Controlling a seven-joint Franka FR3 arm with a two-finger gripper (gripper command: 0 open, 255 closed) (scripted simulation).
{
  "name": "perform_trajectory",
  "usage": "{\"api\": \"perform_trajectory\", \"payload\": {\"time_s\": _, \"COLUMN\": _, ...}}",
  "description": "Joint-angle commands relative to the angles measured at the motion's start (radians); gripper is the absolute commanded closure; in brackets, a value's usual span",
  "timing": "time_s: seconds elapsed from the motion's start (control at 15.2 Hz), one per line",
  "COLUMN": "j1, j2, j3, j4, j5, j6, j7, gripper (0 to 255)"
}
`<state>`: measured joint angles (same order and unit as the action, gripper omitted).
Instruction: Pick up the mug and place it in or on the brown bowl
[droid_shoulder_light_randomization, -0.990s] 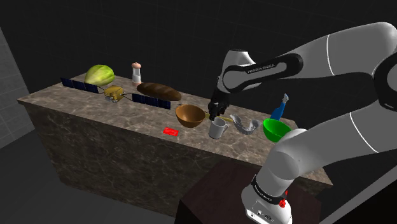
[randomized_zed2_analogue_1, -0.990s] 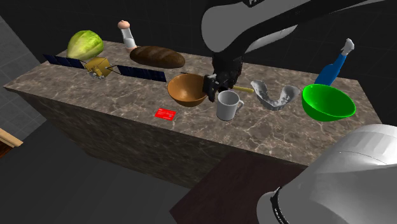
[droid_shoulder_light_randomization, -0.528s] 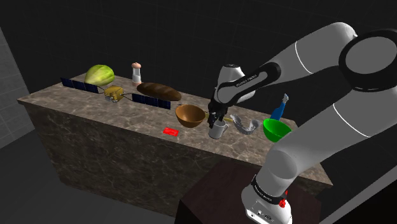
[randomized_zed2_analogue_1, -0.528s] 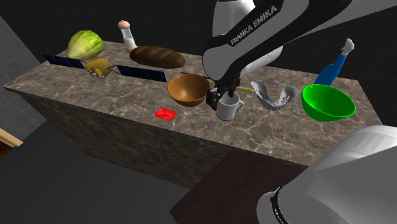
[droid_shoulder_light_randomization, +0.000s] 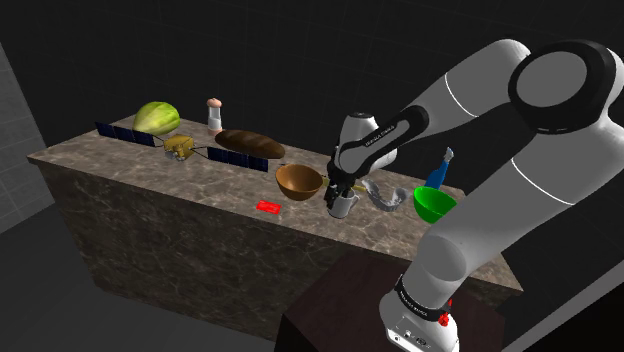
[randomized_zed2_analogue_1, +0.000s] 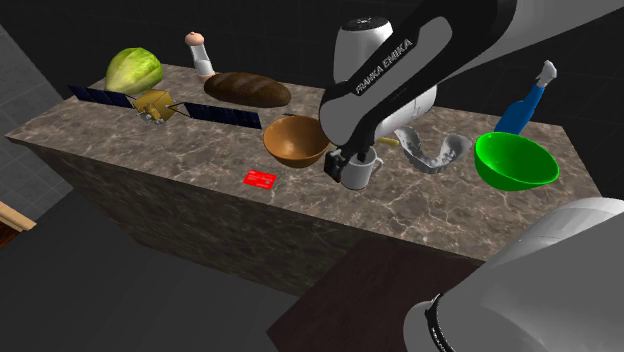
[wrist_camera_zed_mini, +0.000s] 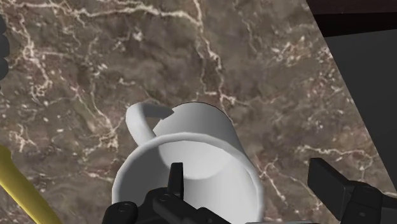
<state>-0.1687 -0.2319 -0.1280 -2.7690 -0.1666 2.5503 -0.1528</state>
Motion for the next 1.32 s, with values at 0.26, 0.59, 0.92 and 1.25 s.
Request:
{"api": "perform_trajectory", "payload": {"time_s": 0.26, "j1": -0.001, "j2": 0.004, "j3": -0.001, "j4": 0.0, "j5": -0.001, "j6": 0.005, "j7": 0.0, "gripper": 0}}
{"api": "perform_trajectory", "payload": {"time_s": 0.59, "j1": 0.0, "j2": 0.004, "j3": -0.001, "j4": 0.0, "j5": 0.0, "j6": 0.005, "j7": 0.0, "gripper": 255}}
{"api": "perform_trajectory", "payload": {"time_s": 0.92, "j1": -0.001, "j2": 0.004, "j3": -0.001, "j4": 0.0, "j5": -0.001, "j6": 0.005, "j7": 0.0, "gripper": 255}}
{"api": "perform_trajectory", "payload": {"time_s": 1.25, "j1": 0.001, "j2": -0.067, "j3": 0.002, "j4": 0.018, "j5": 0.006, "j6": -0.085, "j7": -0.007, "gripper": 255}}
